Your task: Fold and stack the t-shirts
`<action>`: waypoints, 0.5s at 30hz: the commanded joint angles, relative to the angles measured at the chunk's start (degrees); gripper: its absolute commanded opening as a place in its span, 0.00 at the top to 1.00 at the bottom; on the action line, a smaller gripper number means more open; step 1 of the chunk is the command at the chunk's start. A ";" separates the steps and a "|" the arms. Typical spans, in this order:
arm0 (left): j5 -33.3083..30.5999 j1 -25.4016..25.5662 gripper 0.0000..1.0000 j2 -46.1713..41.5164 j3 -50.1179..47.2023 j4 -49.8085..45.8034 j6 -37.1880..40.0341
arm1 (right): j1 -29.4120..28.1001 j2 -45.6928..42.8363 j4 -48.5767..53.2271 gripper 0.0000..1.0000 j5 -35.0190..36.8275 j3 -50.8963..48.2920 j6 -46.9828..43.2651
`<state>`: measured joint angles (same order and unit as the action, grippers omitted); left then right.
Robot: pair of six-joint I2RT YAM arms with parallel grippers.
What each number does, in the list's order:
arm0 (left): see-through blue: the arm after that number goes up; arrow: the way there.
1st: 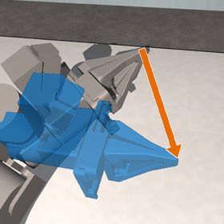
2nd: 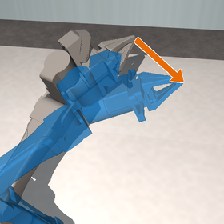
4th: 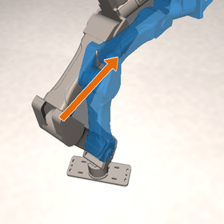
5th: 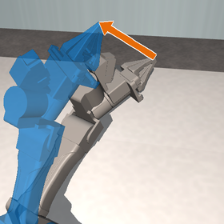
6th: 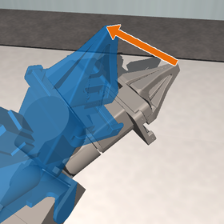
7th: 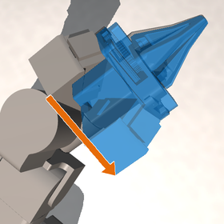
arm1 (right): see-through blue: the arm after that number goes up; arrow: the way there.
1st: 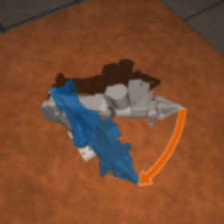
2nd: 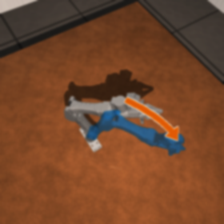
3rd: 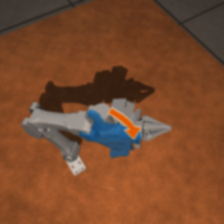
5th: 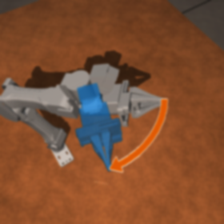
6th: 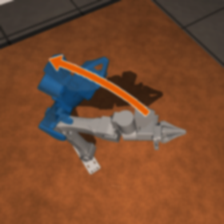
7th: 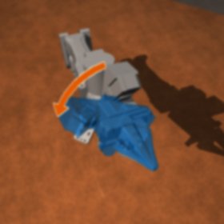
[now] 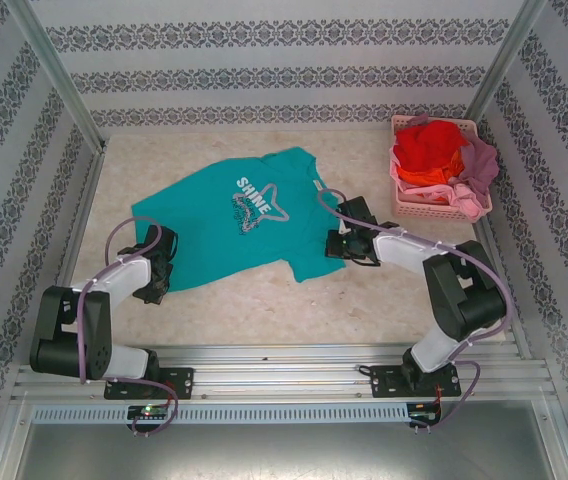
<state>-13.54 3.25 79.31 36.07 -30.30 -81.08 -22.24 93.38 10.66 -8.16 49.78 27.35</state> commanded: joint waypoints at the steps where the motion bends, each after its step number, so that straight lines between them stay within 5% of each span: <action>1: 1.10 -0.70 1.00 -1.76 -0.48 0.66 3.77 | 0.39 -5.39 -0.99 1.00 2.04 -1.48 1.35; 15: 1.59 -0.70 1.00 -15.37 10.51 -6.59 11.70 | -5.59 -40.52 -0.70 1.00 22.08 -8.54 -5.64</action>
<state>-12.32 3.25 65.58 44.75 -33.06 -71.66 -26.15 56.42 8.34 6.37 41.43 25.43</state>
